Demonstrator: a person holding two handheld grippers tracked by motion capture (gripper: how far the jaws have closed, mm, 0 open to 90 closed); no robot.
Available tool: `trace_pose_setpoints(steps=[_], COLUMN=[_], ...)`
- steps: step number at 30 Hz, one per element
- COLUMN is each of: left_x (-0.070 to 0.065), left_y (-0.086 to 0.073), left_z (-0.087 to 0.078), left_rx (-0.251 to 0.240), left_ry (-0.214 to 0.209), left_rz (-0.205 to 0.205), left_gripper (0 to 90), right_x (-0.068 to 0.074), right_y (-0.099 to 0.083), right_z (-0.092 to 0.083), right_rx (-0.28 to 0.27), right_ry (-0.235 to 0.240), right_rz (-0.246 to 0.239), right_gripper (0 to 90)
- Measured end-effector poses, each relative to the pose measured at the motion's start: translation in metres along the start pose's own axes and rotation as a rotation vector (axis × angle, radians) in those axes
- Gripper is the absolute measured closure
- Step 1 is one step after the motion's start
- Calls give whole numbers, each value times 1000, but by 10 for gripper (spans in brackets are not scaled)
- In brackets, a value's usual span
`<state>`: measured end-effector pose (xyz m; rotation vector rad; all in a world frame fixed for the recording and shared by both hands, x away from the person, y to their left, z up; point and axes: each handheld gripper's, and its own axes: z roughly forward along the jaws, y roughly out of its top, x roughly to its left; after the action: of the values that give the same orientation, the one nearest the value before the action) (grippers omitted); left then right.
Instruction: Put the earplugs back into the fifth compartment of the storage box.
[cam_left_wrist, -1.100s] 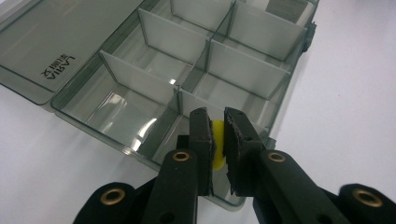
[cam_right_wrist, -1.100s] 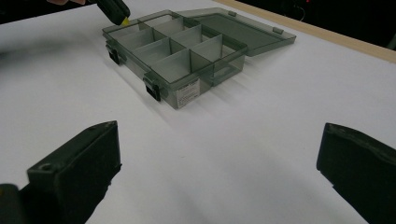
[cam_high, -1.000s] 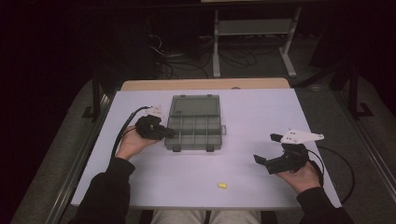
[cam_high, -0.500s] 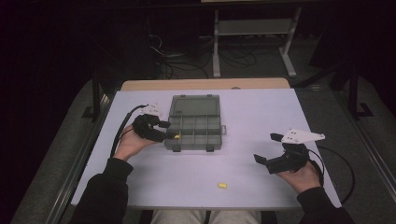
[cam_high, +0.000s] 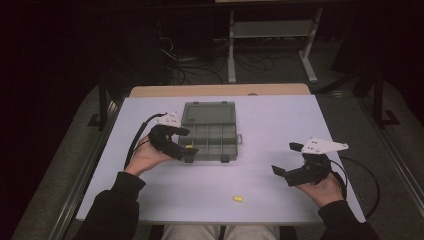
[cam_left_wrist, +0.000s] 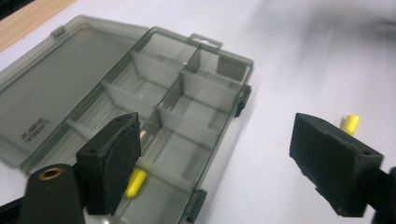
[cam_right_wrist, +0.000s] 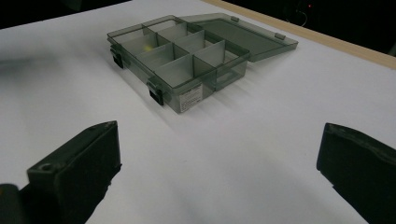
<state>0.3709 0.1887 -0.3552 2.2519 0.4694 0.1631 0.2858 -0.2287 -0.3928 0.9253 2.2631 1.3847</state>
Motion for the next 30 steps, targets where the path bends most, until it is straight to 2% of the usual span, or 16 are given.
trace_pose_setpoints(steps=[7, 14, 24, 25, 28, 30], left_x=[-22, -46, -67, -73, -79, -83], left_y=[11, 21, 31, 33, 34, 33], left_z=[16, 32, 51, 56, 65, 70], left_rx=[-4, -11, 0, 11, 37, 43], left_ry=[-56, -115, -166, -176, -187, -202], left_rz=[32, 102, 166, 181, 204, 207], left_gripper=[2, 0, 0, 0, 0, 0], right_x=[0, 0, -1, -1, -1, -1], right_y=[0, 0, 0, 0, 0, 0], right_z=[0, -1, -3, -3, -3, -3], right_rx=[1, -1, -12, -13, -13, -13], right_ry=[-2, -2, -7, -7, -8, -9], right_rz=[2, 5, 8, 9, 7, 7], right_gripper=[0, 0, 0, 0, 0, 0])
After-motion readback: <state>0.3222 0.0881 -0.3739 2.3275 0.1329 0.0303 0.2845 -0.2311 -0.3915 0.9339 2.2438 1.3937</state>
